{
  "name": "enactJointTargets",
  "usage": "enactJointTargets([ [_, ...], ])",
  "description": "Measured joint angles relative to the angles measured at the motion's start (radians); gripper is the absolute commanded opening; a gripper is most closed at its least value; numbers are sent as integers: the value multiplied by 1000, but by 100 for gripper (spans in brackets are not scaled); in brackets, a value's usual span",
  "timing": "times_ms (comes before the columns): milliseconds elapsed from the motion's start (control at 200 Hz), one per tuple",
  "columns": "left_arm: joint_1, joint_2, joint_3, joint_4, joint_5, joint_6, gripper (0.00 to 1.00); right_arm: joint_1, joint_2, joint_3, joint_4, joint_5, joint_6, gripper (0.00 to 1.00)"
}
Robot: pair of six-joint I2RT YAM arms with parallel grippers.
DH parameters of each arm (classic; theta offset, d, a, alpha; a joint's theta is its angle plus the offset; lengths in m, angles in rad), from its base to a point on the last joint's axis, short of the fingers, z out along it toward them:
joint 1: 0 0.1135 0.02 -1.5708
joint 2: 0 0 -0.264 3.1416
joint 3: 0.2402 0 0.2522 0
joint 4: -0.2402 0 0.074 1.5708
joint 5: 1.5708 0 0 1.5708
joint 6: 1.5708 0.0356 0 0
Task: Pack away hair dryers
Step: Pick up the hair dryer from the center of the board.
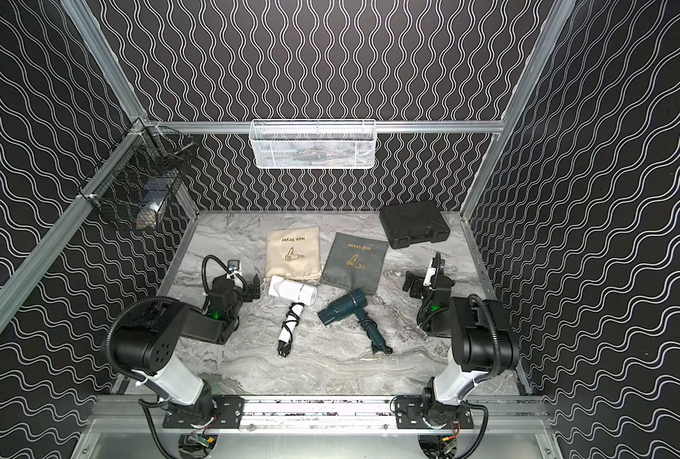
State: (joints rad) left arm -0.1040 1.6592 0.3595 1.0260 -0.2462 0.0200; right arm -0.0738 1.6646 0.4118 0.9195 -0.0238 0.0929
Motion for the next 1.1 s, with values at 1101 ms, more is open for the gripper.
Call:
enactJointTargets([
  [1101, -237, -523, 388, -1174, 169, -375, 99, 109, -508, 208, -1233, -359, 351, 86],
])
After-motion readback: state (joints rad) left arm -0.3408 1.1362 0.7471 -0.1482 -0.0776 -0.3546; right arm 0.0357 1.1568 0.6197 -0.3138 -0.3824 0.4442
